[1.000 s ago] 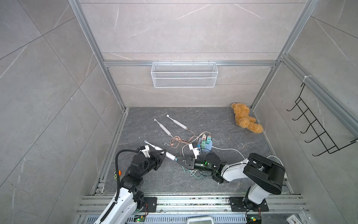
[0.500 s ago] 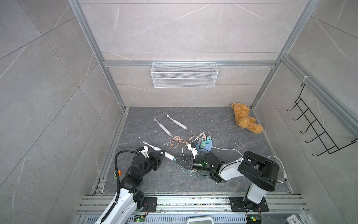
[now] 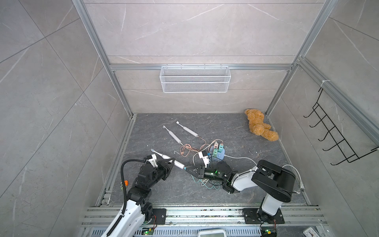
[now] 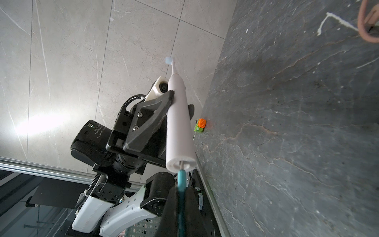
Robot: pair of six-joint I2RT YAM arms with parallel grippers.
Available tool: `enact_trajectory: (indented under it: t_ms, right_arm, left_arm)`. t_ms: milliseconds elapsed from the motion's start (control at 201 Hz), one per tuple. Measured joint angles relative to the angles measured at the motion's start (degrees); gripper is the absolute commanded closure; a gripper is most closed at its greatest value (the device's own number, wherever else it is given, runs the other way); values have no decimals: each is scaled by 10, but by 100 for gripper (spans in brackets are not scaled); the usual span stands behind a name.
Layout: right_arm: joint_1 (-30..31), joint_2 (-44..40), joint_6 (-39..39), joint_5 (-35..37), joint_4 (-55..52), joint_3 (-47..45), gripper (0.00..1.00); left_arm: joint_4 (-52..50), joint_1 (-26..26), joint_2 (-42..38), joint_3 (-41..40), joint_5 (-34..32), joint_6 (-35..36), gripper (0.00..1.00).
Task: Charge the electric toothbrush
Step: Insert the charging cable into the electric toothbrush.
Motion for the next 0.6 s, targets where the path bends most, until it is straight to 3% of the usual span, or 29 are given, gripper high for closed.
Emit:
enact_trajectory:
  t_ms: [597]
  right_arm:
    - [3, 0, 0, 5, -2, 0, 100]
  left_arm:
    - [-1, 0, 3, 0, -2, 0, 100]
